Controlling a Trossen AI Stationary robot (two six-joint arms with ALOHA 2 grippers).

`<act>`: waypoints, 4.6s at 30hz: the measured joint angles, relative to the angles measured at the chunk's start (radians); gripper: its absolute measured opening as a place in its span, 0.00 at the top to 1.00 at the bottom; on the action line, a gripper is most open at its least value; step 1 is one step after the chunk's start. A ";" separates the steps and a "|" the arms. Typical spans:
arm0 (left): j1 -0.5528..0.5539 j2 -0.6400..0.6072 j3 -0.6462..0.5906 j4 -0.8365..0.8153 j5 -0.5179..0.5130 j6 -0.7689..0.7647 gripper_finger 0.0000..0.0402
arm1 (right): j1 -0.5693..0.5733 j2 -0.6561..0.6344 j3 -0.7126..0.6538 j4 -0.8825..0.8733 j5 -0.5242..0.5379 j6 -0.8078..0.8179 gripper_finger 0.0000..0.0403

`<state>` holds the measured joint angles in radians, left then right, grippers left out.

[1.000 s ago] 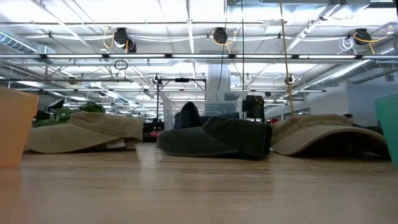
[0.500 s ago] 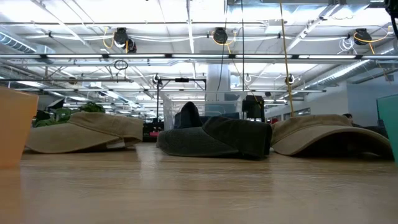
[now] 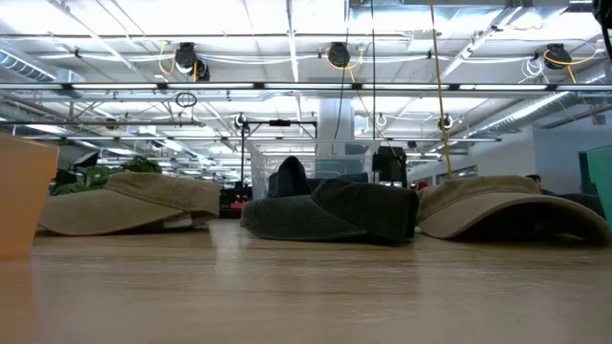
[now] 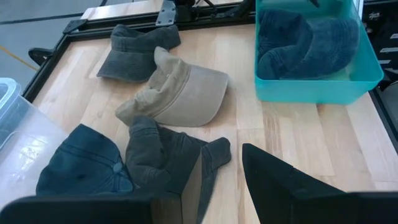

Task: Pick & Place hat
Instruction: Put the bottom black cap into the orange bin

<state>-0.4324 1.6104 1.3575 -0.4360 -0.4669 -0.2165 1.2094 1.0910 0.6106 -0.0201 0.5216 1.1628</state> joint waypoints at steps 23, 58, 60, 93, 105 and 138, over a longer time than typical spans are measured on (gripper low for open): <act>0.000 0.000 0.001 0.020 0.021 -0.014 0.68 | -0.256 0.151 0.157 -0.039 -0.076 -0.449 0.77; 0.037 0.000 0.001 -0.084 -0.030 0.011 0.68 | -0.968 0.174 -0.073 0.304 -0.238 -0.700 0.77; 0.052 0.000 0.001 -0.084 -0.030 0.011 0.68 | -0.964 0.209 -0.054 0.340 -0.243 -0.730 0.77; 0.126 -0.346 -0.359 0.313 0.130 0.179 0.68 | -0.854 0.433 0.021 0.487 -0.289 -0.851 0.76; 0.116 -0.650 -0.657 0.635 0.205 0.126 0.68 | -0.870 0.443 0.062 0.589 -0.126 -0.734 0.79; 0.118 -0.674 -0.669 0.616 0.194 0.083 0.68 | -0.941 0.704 0.244 0.361 -0.054 -0.609 0.59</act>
<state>-0.3145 0.9360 0.6884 0.1802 -0.2729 -0.1337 0.2684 1.7953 0.8543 0.3413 0.4673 0.5542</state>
